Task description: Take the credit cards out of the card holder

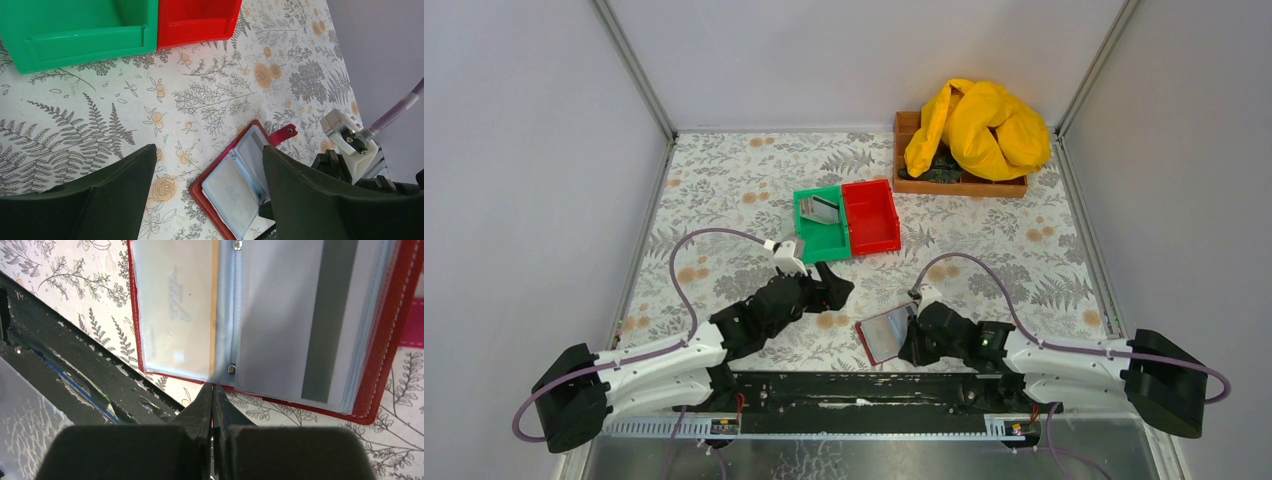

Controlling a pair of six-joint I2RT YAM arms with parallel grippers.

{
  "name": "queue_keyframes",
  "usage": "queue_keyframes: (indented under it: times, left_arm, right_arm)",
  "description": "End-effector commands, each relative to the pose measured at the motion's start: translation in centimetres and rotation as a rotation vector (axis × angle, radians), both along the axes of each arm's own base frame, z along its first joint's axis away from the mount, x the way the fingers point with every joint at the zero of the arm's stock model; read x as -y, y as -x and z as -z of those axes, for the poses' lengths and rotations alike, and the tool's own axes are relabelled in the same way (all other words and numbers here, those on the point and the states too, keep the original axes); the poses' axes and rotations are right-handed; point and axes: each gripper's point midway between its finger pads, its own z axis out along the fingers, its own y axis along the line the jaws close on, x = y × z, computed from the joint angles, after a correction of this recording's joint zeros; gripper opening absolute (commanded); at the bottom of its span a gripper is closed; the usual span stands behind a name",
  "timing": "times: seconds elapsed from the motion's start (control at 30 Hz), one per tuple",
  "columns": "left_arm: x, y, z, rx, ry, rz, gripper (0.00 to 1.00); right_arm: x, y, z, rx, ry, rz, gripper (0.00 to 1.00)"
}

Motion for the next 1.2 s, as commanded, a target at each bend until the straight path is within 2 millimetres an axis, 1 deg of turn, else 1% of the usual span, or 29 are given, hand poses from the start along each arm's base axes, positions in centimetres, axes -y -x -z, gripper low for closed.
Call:
queue_keyframes:
  times: [0.0,0.07,0.1,0.13,0.17,0.2,0.23,0.27,0.3,0.33,0.37,0.4,0.43,0.47,0.5,0.53,0.6,0.67,0.7,0.73,0.77,0.83,0.87,1.0,1.07,1.17]
  left_arm:
    - [-0.7,-0.5,-0.3,0.036,-0.019,-0.028,0.89]
    - [-0.6,-0.4,-0.2,0.022,-0.015,-0.029,0.97]
    - [-0.3,-0.3,-0.2,0.017,-0.002,-0.022,0.98]
    - [-0.1,-0.2,-0.1,0.014,0.013,-0.015,0.99]
    - [0.3,-0.1,-0.1,0.008,0.036,-0.001,0.99]
    - [0.8,0.1,-0.2,0.004,0.061,0.012,0.97]
    - [1.2,0.2,-0.1,0.001,0.078,0.024,0.93]
    - [1.7,0.3,0.3,-0.005,0.078,0.031,0.9]
    - [2.1,0.3,0.5,-0.007,0.078,0.036,0.86]
    - [2.6,0.3,0.7,-0.011,0.072,0.037,0.8]
    - [3.2,0.3,0.8,-0.013,0.073,0.045,0.7]
    - [4.0,0.4,0.9,-0.015,0.078,0.062,0.54]
    - [4.9,0.5,1.1,-0.019,0.085,0.086,0.34]
    - [5.7,0.6,1.3,-0.024,0.091,0.105,0.18]
    - [6.7,0.7,1.5,-0.034,0.099,0.132,0.07]
    - [7.4,0.7,1.9,-0.046,0.095,0.149,0.01]
    - [8.6,1.1,2.8,-0.08,0.096,0.18,0.0]
    - [9.6,1.7,2.9,-0.105,0.143,0.216,0.0]
    - [10.1,2.0,2.8,-0.114,0.175,0.235,0.03]
    - [10.5,2.2,2.7,-0.125,0.2,0.247,0.11]
    - [10.8,2.3,2.8,-0.137,0.215,0.255,0.2]
    - [11.5,2.6,2.8,-0.156,0.245,0.275,0.35]
    - [11.9,2.8,2.7,-0.167,0.268,0.286,0.39]
    - [13.5,3.9,3.6,-0.222,0.323,0.339,0.39]
    - [14.1,4.6,4.4,-0.261,0.333,0.356,0.33]
    - [14.1,5.6,5.5,-0.31,0.341,0.36,0.23]
  right_arm:
    - [-2.0,-2.0,-2.0,0.091,-0.027,-0.013,0.0]
    - [-2.0,-2.3,-2.2,0.102,-0.025,-0.012,0.0]
    - [-2.0,-2.4,-2.6,0.107,-0.036,-0.019,0.0]
    - [-2.1,-2.5,-3.3,0.115,-0.067,-0.026,0.0]
    - [-2.4,-2.7,-4.8,0.135,-0.121,-0.034,0.0]
    - [-2.4,-2.8,-5.6,0.145,-0.146,-0.041,0.0]
    - [-2.2,-3.1,-6.9,0.172,-0.177,-0.033,0.0]
    - [-1.7,-3.6,-8.5,0.216,-0.207,-0.016,0.01]
    - [-1.0,-4.3,-9.3,0.251,-0.207,0.013,0.02]
    - [0.3,-5.3,-9.6,0.281,-0.18,0.071,0.14]
    - [1.6,-6.4,-9.6,0.312,-0.145,0.138,0.28]
    - [3.1,-7.6,-9.4,0.337,-0.104,0.208,0.36]
    - [4.3,-8.4,-8.9,0.35,-0.059,0.257,0.37]
    - [5.1,-9.1,-8.6,0.355,-0.029,0.284,0.34]
    - [5.6,-9.6,-8.0,0.345,-0.005,0.302,0.31]
    - [5.7,-9.9,-7.4,0.328,0.009,0.31,0.27]
    - [5.5,-10.4,-6.3,0.294,0.014,0.316,0.19]
    - [5.4,-11.0,-5.4,0.275,0.019,0.33,0.09]
    - [5.5,-11.3,-5.2,0.273,0.021,0.34,0.06]
    - [5.6,-11.5,-5.0,0.272,0.019,0.342,0.02]
    - [5.6,-11.7,-5.0,0.273,0.012,0.342,0.0]
    - [5.5,-12.1,-5.0,0.278,-0.009,0.33,0.0]
    - [5.4,-12.1,-5.0,0.272,-0.013,0.32,0.0]
    - [5.1,-11.7,-3.8,0.23,0.009,0.282,0.0]
    - [4.9,-11.5,-3.4,0.219,0.003,0.268,0.0]
    - [4.9,-11.0,-2.8,0.204,-0.004,0.265,0.0]
